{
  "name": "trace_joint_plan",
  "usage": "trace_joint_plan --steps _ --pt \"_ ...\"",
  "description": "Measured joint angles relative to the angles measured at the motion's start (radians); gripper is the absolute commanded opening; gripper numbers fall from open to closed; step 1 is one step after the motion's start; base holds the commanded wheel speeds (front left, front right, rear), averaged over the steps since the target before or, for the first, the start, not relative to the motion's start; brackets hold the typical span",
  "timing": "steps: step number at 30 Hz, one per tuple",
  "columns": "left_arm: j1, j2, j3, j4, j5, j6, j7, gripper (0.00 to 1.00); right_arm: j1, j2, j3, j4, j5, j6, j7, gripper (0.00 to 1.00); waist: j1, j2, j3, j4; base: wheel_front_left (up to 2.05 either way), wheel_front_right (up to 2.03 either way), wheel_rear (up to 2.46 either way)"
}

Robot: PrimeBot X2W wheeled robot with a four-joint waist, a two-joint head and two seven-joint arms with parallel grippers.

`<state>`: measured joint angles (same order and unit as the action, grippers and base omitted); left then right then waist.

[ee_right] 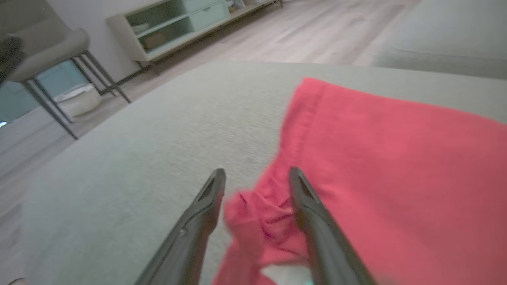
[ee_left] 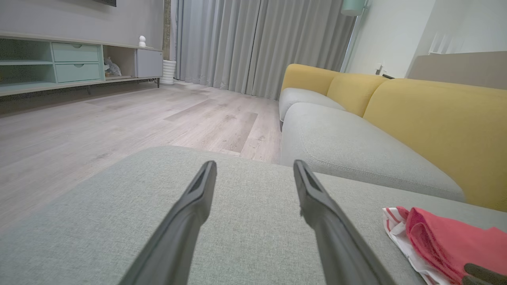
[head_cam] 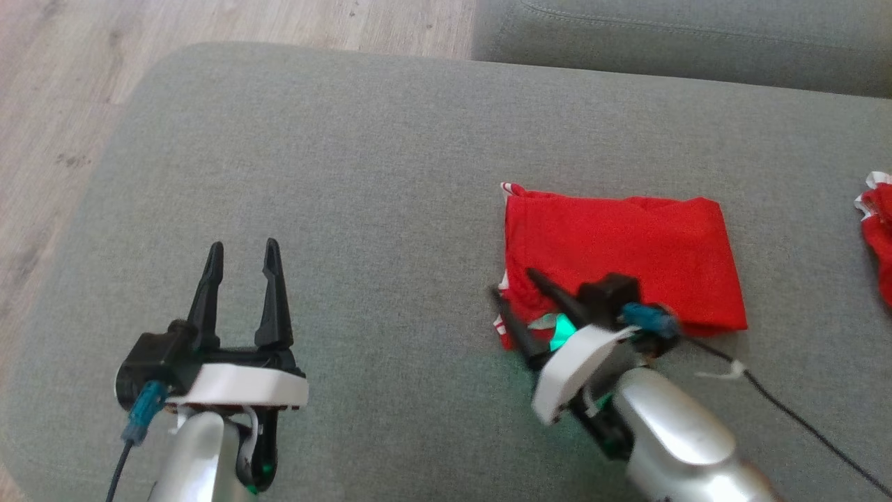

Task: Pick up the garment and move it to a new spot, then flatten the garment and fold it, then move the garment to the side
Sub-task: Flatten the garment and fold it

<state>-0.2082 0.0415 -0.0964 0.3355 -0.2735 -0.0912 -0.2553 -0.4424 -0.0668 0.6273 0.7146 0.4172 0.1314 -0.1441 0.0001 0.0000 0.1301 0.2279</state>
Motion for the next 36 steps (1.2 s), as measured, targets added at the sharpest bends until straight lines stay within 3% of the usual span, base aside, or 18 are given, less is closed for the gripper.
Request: trace_joint_plan --steps 4,7,11,15,22,30,36 --pt "0.0 0.0 0.0 0.007 0.0 0.0 0.0 1.0 0.004 0.003 0.117 -0.094 0.097 0.0 0.009 1.0 0.0 0.0 -0.007 0.0 0.0 0.0 0.0" --pt "0.0 0.0 0.003 0.007 0.0 0.003 0.0 1.0 0.001 0.01 0.098 -0.096 0.107 0.0 -0.015 1.0 0.0 0.0 -0.018 -0.009 0.0 0.0 0.0" --pt "0.004 0.0 0.008 -0.003 0.0 0.003 0.0 1.0 -0.004 0.008 -0.028 -0.062 0.038 0.0 -0.064 1.0 0.0 0.0 -0.034 -0.032 0.0 0.0 0.0" --pt "0.015 0.0 0.024 -0.045 0.0 0.013 0.0 1.0 -0.005 0.007 -0.22 -0.066 -0.082 0.0 -0.095 1.0 -0.0001 0.0 -0.052 -0.058 0.0 0.0 0.0" --pt "0.079 0.001 0.019 -0.063 -0.008 0.021 0.0 1.0 0.128 0.007 -0.514 -0.243 -0.249 0.0 -0.104 1.0 -0.0001 0.0 -0.077 -0.115 0.0 0.0 0.0" --pt "0.101 0.001 0.012 -0.107 -0.005 0.049 0.0 1.0 0.32 0.015 -0.606 -0.435 -0.318 0.0 -0.107 1.0 -0.0002 0.0 -0.088 -0.163 0.0 0.0 0.0" --pt "0.14 0.001 -0.002 -0.107 -0.004 0.065 0.0 1.0 0.376 0.016 -0.63 -0.458 -0.326 0.0 -0.107 1.0 -0.0001 0.0 -0.088 -0.177 0.0 0.0 0.0"
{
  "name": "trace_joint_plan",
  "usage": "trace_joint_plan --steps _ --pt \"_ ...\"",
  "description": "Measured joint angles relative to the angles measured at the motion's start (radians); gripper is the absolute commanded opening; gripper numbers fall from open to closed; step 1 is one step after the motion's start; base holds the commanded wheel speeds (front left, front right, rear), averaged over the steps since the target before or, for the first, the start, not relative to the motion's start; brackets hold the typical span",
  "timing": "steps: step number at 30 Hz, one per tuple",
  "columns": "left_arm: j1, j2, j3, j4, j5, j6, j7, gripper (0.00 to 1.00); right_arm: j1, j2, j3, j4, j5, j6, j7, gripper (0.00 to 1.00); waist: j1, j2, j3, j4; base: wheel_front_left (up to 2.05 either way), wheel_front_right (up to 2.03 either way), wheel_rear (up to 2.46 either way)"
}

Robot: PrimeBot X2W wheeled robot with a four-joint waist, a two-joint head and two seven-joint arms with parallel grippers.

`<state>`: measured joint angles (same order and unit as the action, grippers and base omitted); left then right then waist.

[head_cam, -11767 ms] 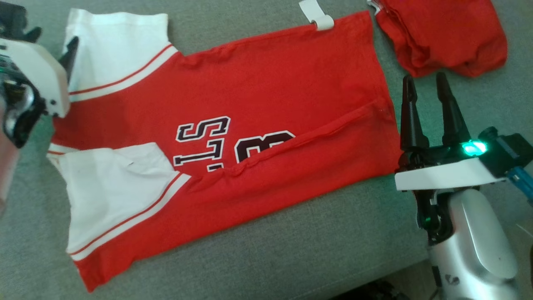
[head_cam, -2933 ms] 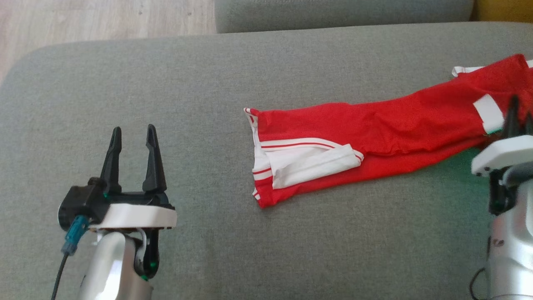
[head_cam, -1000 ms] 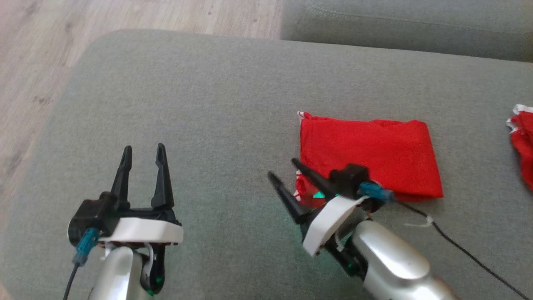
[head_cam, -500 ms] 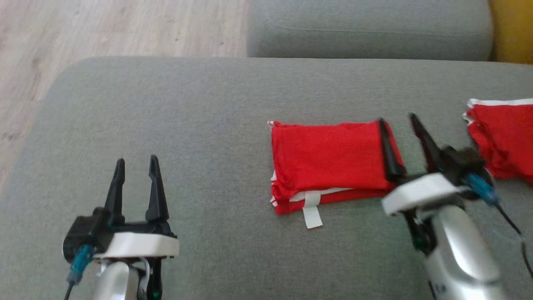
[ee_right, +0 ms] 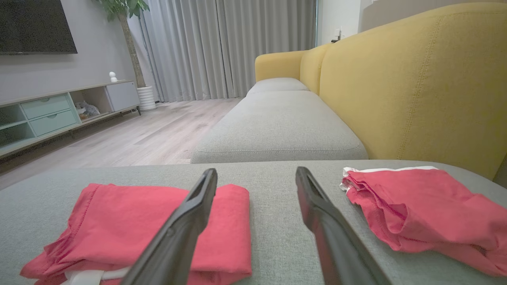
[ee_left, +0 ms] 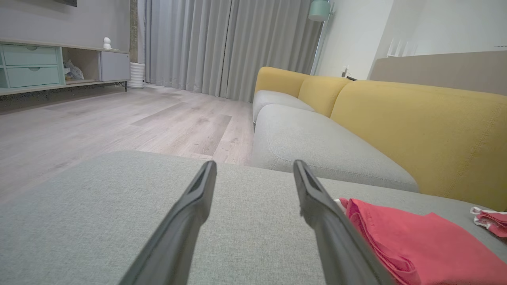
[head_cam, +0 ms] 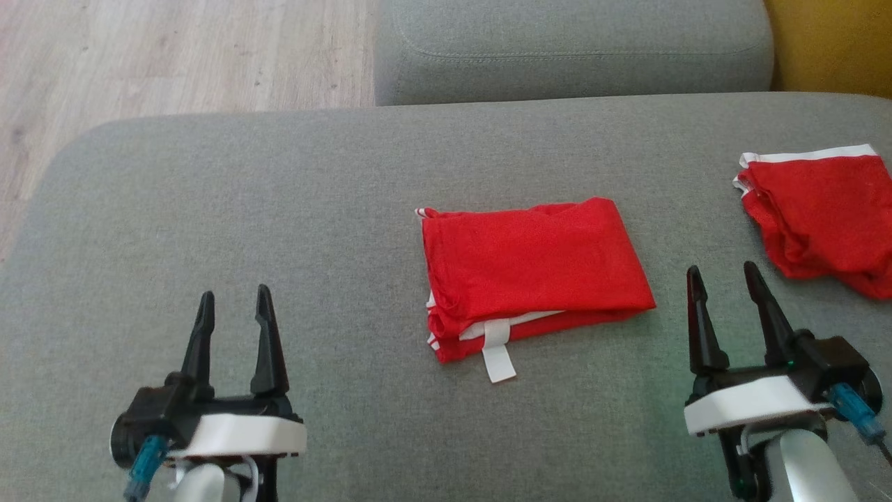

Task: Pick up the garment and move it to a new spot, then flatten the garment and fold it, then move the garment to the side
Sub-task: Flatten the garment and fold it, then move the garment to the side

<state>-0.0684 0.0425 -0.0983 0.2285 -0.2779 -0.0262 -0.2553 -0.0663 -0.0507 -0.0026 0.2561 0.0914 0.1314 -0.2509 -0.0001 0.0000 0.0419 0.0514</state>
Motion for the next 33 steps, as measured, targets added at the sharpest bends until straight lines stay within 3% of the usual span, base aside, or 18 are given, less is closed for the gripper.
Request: trace_joint_plan --steps 20,26,33 --pt "0.012 0.0 -0.007 0.008 0.008 -0.002 0.0 1.0 0.015 0.003 -0.01 0.006 0.039 0.0 0.0 1.0 0.0 0.0 -0.005 0.018 0.0 0.0 0.0" --pt "0.007 0.0 -0.014 0.011 0.008 -0.009 0.0 1.0 -0.002 0.004 -0.019 0.092 0.045 0.0 0.006 1.0 0.0 0.0 0.024 0.035 0.0 0.0 0.0" --pt "-0.036 0.001 -0.046 0.018 0.005 -0.028 0.0 1.0 -0.143 0.003 -0.017 0.212 0.012 0.0 0.093 1.0 0.0002 0.0 0.086 0.066 0.0 0.0 0.0"
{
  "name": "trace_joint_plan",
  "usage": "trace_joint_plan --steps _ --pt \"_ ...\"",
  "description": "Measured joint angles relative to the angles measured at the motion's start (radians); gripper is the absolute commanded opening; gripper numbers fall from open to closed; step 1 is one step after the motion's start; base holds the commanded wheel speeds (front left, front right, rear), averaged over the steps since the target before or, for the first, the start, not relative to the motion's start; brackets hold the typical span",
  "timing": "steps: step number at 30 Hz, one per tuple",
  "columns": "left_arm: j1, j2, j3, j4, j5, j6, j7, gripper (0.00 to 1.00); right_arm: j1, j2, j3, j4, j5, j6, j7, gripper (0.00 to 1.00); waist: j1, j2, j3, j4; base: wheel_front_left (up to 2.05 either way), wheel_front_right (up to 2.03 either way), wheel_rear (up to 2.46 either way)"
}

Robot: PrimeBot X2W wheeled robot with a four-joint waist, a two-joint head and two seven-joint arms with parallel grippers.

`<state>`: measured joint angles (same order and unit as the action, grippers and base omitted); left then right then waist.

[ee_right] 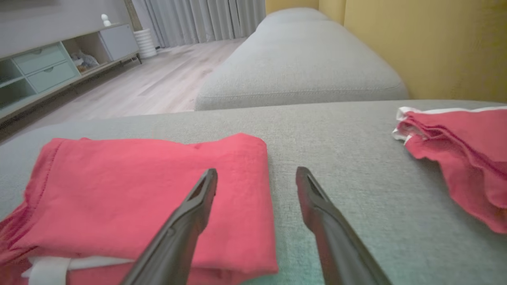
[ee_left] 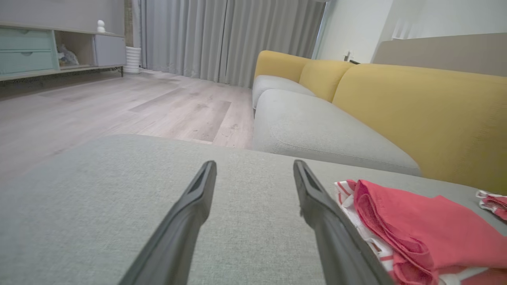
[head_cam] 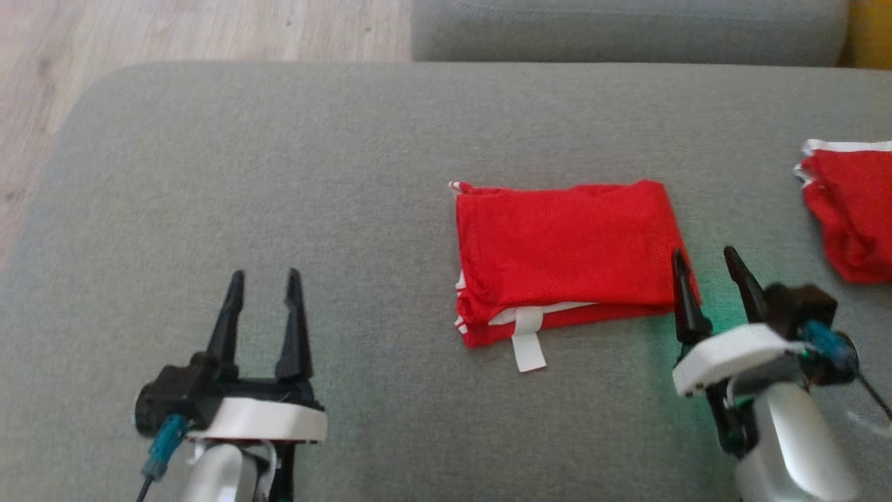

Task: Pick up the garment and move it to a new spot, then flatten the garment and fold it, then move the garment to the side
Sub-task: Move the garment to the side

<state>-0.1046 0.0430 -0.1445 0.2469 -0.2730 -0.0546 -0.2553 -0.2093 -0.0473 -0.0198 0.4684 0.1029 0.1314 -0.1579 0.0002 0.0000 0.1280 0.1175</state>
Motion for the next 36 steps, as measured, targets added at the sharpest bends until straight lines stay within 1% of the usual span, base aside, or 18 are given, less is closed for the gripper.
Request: trace_joint_plan --steps 2,7,8,12,13,14,18,22,25,27,30,36 --pt "-0.014 -0.001 -0.021 0.0 0.0 -0.007 0.0 1.0 -0.06 0.0 -0.012 0.063 -0.002 0.0 0.048 1.0 0.0 0.0 0.021 0.019 0.0 0.0 0.0" --pt "-0.029 0.0 -0.037 0.01 0.0 -0.007 0.0 1.0 -0.125 -0.001 -0.046 0.197 -0.007 0.0 0.126 1.0 0.0 0.0 0.045 0.051 0.0 0.0 0.0" --pt "-0.029 0.0 -0.037 0.01 0.0 -0.007 0.0 1.0 -0.125 -0.001 -0.046 0.197 -0.007 0.0 0.126 1.0 0.0 0.0 0.045 0.051 0.0 0.0 0.0" --pt "-0.038 -0.001 -0.05 0.01 -0.003 -0.007 0.0 1.0 -0.181 -0.005 -0.044 0.269 -0.009 0.0 0.168 1.0 -0.0001 0.0 0.054 0.064 0.0 0.0 0.0" --pt "-0.039 -0.001 -0.051 0.01 -0.008 -0.007 0.0 1.0 -0.196 -0.009 -0.034 0.283 -0.009 0.0 0.179 0.41 -0.0001 0.0 0.056 0.065 0.0 0.0 0.0" --pt "-0.039 -0.001 -0.05 0.007 -0.01 -0.007 0.0 1.0 -0.209 -0.011 -0.023 0.293 -0.012 0.0 0.187 0.0 -0.0001 0.0 0.056 0.066 0.0 0.0 0.0" --pt "-0.039 0.0 -0.048 -0.011 -0.01 -0.008 0.0 1.0 -0.229 -0.011 -0.002 0.316 -0.073 0.0 0.179 0.0 0.0 0.0 0.051 0.06 0.0 0.0 0.0" --pt "-0.039 0.0 -0.045 -0.014 -0.009 -0.009 0.0 1.0 -0.229 -0.008 -0.001 0.32 -0.149 0.0 0.147 0.0 -0.0001 0.0 0.035 0.038 0.0 0.0 0.0" --pt "-0.038 0.0 -0.044 -0.016 -0.009 -0.016 0.0 1.0 -0.227 -0.012 0.008 0.303 -0.206 0.0 0.14 0.0 -0.0002 0.0 0.023 0.014 0.0 0.0 0.0" --pt "-0.038 0.0 -0.044 -0.022 -0.009 -0.016 0.0 1.0 -0.227 -0.027 0.039 0.279 -0.239 0.0 0.141 0.0 -0.0002 0.0 0.019 -0.005 0.0 0.0 0.0" --pt "-0.038 0.0 -0.044 -0.026 -0.009 -0.016 0.0 1.0 -0.228 -0.077 0.078 0.221 -0.261 0.0 0.158 0.0 -0.0002 0.0 0.017 -0.033 0.0 0.0 0.0" --pt "-0.039 0.0 -0.046 -0.03 -0.009 -0.016 0.0 1.0 -0.253 -0.252 0.091 0.092 -0.249 0.0 0.237 0.0 -0.0002 0.0 0.043 -0.076 0.0 0.0 0.0"
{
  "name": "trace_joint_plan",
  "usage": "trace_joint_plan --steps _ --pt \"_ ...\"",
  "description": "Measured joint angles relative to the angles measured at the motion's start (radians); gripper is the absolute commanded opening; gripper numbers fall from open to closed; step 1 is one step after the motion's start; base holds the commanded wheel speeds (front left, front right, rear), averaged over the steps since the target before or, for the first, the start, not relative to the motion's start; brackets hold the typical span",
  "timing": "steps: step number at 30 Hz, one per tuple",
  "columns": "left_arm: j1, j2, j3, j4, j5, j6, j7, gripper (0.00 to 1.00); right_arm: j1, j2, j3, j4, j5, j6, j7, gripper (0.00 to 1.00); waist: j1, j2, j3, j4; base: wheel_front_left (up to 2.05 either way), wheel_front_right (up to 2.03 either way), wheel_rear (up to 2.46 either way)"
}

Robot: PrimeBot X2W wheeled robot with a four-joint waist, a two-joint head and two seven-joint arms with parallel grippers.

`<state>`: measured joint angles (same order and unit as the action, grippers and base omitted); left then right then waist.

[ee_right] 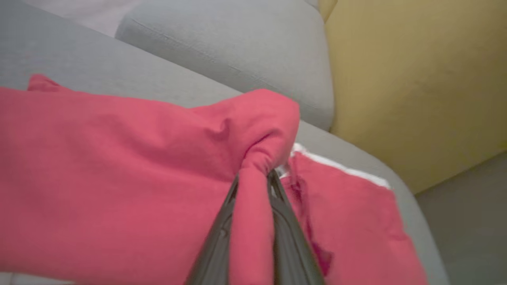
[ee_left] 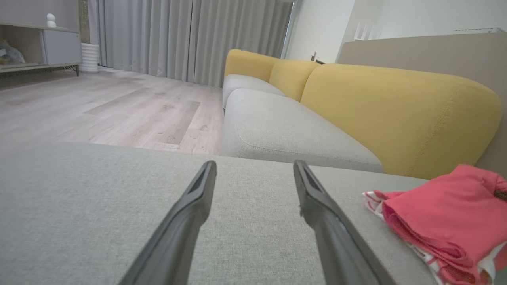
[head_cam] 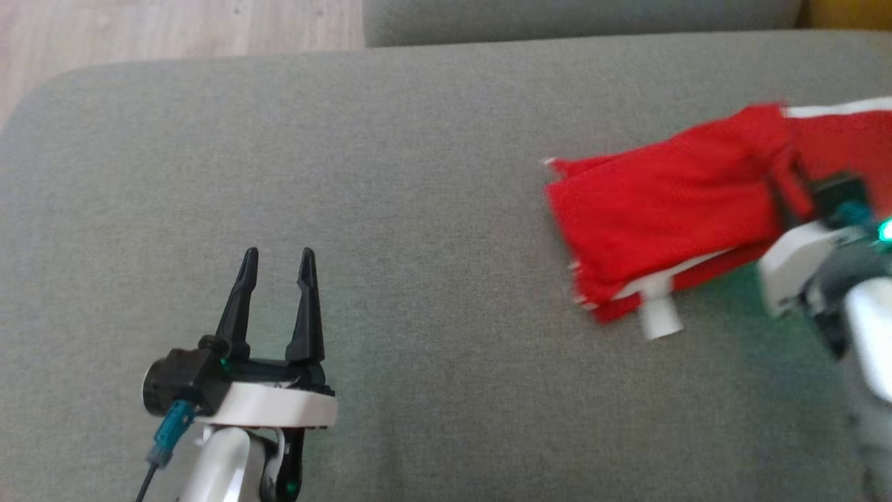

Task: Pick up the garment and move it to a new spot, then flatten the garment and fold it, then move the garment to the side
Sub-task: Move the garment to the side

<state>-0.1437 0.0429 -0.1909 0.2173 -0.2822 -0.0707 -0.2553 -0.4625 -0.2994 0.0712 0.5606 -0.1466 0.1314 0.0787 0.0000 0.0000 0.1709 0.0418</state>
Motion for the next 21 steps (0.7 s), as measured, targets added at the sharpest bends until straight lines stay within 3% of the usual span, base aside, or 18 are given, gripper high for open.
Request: trace_joint_plan --steps 9,21 --pt "-0.048 0.0 0.002 0.004 0.016 -0.014 0.0 1.0 -0.048 -0.184 -0.082 -0.057 -0.001 0.0 0.107 0.0 0.0001 0.0 0.07 -0.016 0.0 0.0 0.0" --pt "-0.099 0.0 0.015 0.005 0.024 -0.029 0.0 1.0 -0.084 -0.246 -0.23 -0.057 -0.086 0.0 0.159 0.0 0.0001 0.0 0.144 -0.008 0.0 0.0 0.0"
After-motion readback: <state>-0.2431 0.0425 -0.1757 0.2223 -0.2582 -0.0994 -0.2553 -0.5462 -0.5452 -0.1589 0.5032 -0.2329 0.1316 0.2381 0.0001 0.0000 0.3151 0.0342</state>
